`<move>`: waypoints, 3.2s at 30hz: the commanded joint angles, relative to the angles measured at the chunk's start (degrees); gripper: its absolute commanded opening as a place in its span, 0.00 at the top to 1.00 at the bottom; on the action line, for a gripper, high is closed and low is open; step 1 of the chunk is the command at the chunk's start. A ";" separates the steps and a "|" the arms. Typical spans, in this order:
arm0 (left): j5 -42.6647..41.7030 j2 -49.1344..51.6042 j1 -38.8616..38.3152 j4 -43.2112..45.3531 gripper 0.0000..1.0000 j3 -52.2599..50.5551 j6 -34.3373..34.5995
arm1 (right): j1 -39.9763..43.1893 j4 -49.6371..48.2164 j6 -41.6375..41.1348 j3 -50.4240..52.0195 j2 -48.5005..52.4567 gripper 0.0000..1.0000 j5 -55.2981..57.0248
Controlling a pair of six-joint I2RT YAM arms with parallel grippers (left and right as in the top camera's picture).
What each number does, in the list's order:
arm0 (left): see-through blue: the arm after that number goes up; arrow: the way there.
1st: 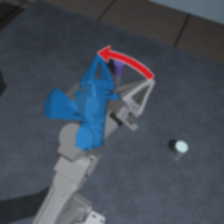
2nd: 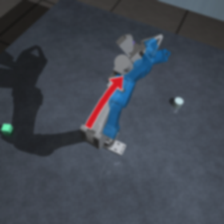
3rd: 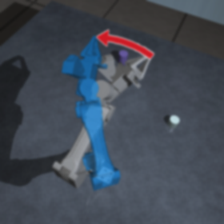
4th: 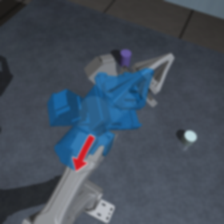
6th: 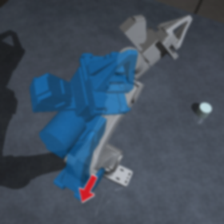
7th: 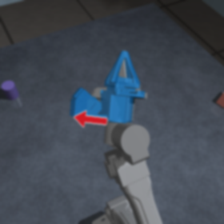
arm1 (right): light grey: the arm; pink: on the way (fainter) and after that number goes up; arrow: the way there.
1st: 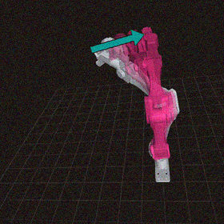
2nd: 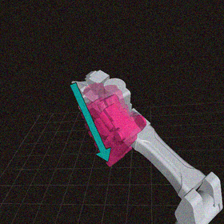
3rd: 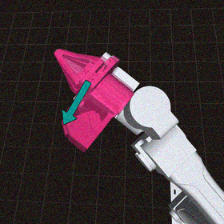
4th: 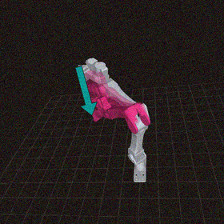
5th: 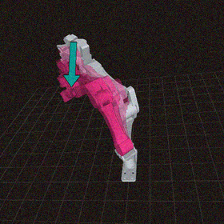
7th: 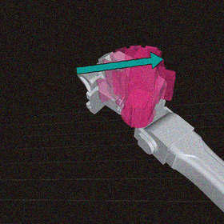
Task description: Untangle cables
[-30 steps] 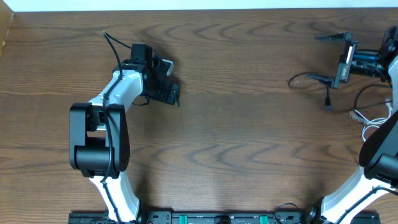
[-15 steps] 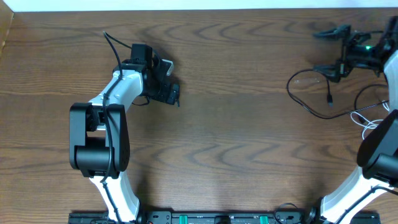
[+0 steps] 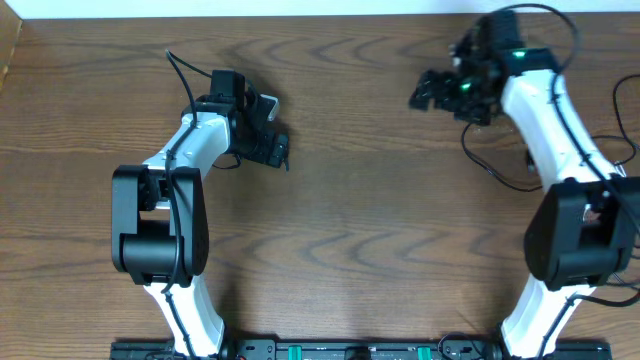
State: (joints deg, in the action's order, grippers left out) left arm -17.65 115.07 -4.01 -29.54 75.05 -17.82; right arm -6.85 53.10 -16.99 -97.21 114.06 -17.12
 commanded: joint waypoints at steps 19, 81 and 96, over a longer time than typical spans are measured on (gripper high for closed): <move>0.20 -0.72 0.09 0.04 0.02 0.17 0.50 | -3.21 -9.33 3.76 16.74 -1.44 0.01 14.47; 0.20 -0.72 0.09 0.04 0.03 0.17 0.50 | 40.06 -23.17 10.91 24.83 -2.16 0.15 -8.55; 0.20 -0.72 0.09 0.04 0.02 0.17 0.50 | 28.70 -18.75 14.08 23.69 -23.43 0.13 12.85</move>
State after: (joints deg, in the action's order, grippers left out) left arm -17.63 115.07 -4.01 -29.54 75.05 -17.82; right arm 25.21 32.56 -3.99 -72.79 95.09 -12.08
